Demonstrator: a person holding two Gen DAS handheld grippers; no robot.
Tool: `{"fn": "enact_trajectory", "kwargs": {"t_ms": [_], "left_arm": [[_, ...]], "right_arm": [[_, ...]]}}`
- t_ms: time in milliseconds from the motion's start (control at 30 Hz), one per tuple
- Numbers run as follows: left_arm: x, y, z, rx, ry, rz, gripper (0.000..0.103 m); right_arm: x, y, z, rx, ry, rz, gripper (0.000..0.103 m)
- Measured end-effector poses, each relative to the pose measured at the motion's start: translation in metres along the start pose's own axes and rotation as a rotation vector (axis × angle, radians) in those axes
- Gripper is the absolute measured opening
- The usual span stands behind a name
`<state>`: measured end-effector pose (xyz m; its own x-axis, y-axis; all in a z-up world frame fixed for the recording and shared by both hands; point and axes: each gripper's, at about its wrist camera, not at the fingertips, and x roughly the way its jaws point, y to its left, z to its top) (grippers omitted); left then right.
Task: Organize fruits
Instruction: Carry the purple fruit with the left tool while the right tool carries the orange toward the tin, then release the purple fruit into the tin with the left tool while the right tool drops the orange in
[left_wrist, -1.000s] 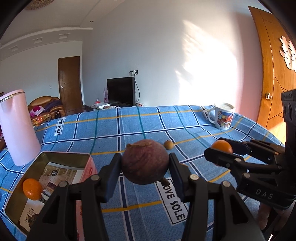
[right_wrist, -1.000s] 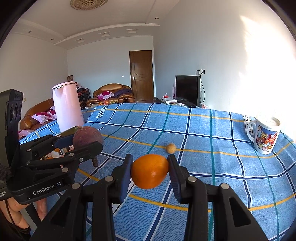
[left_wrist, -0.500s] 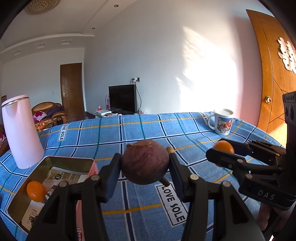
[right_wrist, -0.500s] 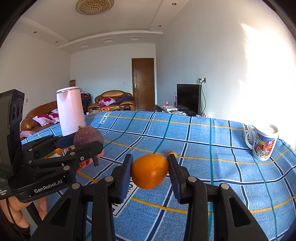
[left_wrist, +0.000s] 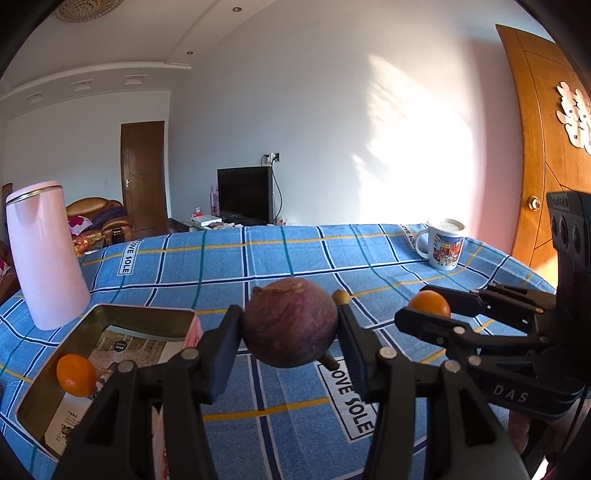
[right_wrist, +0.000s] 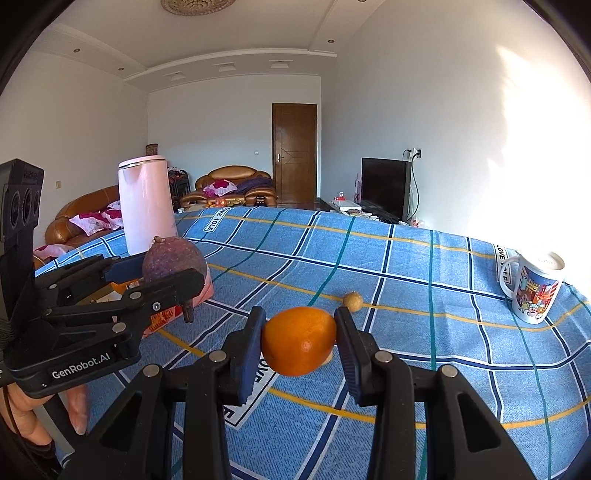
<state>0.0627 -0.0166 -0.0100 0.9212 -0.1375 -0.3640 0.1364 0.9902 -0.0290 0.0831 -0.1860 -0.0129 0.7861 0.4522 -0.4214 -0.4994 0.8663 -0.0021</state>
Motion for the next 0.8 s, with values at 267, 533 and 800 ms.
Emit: {"fn": "enact_trajectory", "kwargs": {"t_ms": [267, 533, 800], "left_arm": [[-0.022, 0.064, 0.001, -0.056, 0.03, 0.123, 0.053], [-0.033, 0.132, -0.009, -0.122, 0.093, 0.268, 0.053], [-0.025, 0.165, -0.026, -0.186, 0.167, 0.29, 0.053]], "right_arm": [[0.024, 0.039, 0.031, -0.046, 0.045, 0.114, 0.04], [0.063, 0.107, 0.055, -0.123, 0.085, 0.229, 0.04], [0.115, 0.149, 0.051, -0.151, 0.17, 0.272, 0.04]]}}
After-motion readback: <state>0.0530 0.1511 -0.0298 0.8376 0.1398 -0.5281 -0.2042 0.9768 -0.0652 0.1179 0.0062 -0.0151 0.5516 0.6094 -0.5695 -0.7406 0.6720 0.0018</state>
